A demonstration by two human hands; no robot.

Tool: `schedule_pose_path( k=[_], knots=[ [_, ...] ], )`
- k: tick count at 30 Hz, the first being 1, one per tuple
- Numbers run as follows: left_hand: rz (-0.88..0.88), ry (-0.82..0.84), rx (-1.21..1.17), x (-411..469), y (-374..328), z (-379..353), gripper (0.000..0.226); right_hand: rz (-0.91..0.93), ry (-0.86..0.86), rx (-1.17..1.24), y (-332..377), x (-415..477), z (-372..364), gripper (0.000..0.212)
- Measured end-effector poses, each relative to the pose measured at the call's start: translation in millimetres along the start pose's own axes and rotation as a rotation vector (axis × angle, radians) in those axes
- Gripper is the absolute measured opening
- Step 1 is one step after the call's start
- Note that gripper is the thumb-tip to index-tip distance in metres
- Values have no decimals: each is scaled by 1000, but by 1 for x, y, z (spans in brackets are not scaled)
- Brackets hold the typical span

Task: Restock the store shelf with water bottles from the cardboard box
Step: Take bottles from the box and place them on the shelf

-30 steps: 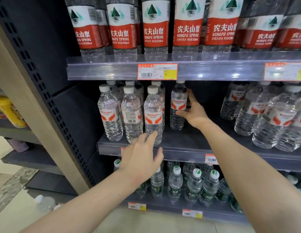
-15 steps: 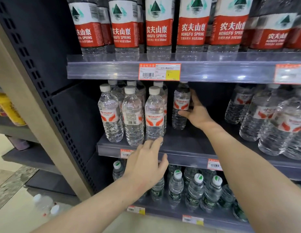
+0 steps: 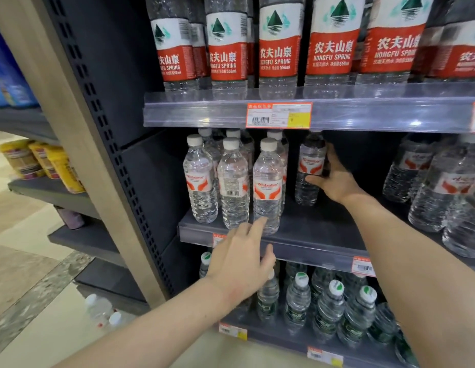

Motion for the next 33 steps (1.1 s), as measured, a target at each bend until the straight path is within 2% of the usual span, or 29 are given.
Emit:
schedule_pose_path(
  k=[4,7,16,27,31,33],
  knots=[
    [-22,40,19,-1,-7,-5,62,-74,23,-27,-10,-3,4,104],
    [-16,54,9,1,-12,-5,62,-139,-29,-19,-19,-10,17,110],
    [-24,55,53,18,-22,-2,56,-145,23,0,-18,-41,45,101],
    [13,103,63,19,2,-6,58,3,99,-292,30,-123,43,56],
    [13,122,89,14,14,3,57,-24,-41,-313,38,-141,42,39],
    [29,176,109,8,20,12,58,-93,-79,-313,45,-152,45,39]
  ],
)
Point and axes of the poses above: each hand's wrist, its own x-axis towards the middle knuckle, its own z-axis out of the back of the hand, y = z × x, the point moved 9 cm from there along x, towards the middle knuckle, and after that the axes turned 15 degrees about -y, right-handed, at the moved point
